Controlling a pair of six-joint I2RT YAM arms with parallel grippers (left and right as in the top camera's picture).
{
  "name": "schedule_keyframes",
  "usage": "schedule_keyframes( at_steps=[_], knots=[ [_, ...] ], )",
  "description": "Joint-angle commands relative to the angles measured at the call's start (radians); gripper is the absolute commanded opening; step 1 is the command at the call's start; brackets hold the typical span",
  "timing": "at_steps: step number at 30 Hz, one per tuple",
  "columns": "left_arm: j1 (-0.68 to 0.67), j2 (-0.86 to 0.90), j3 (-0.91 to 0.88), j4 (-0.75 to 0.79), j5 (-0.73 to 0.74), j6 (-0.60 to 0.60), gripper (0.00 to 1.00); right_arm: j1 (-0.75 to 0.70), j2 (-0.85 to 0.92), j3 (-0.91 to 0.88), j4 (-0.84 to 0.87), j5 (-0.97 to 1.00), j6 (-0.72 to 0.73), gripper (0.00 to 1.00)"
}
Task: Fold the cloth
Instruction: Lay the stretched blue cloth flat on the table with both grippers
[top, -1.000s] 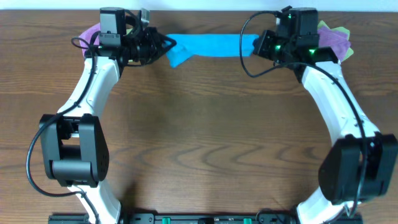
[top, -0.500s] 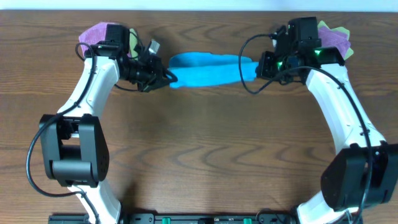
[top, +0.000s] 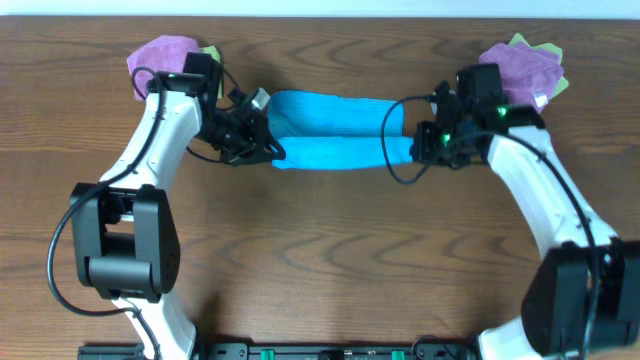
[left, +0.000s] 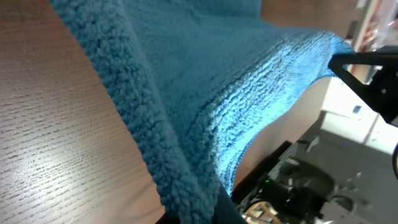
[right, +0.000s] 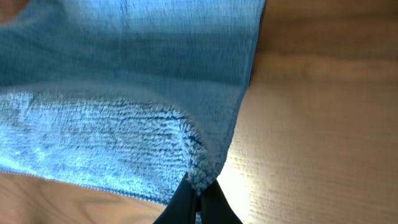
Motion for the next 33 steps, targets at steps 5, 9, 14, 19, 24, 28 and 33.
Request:
schedule_keyframes(
  at_steps=[5,9,14,19,24,28,33],
  knots=[
    [-0.050,-0.021,-0.101,0.009,-0.077,0.018,0.06,-0.005,-0.109,-0.172,0.045,-0.026,-0.016,0.02],
    [-0.048,-0.021,-0.178,0.025,-0.088,0.023,0.06,-0.005,-0.136,-0.256,0.083,-0.041,-0.010,0.01],
    [-0.049,-0.021,-0.256,0.056,-0.099,0.035,0.06,-0.005,-0.148,-0.327,0.111,-0.041,-0.010,0.02],
    [-0.050,-0.021,-0.346,0.092,-0.109,0.036,0.06,-0.005,-0.149,-0.399,0.122,-0.042,-0.010,0.02],
    [-0.050,-0.021,-0.408,0.111,-0.111,0.036,0.06,-0.005,-0.149,-0.450,0.134,-0.042,-0.010,0.02],
    [-0.050,-0.027,-0.424,0.115,-0.110,0.036,0.06,-0.005,-0.149,-0.473,0.142,-0.042,-0.014,0.01],
    [-0.050,-0.050,-0.424,0.124,-0.110,0.029,0.06,-0.005,-0.152,-0.473,0.169,-0.042,-0.013,0.02]
  ],
)
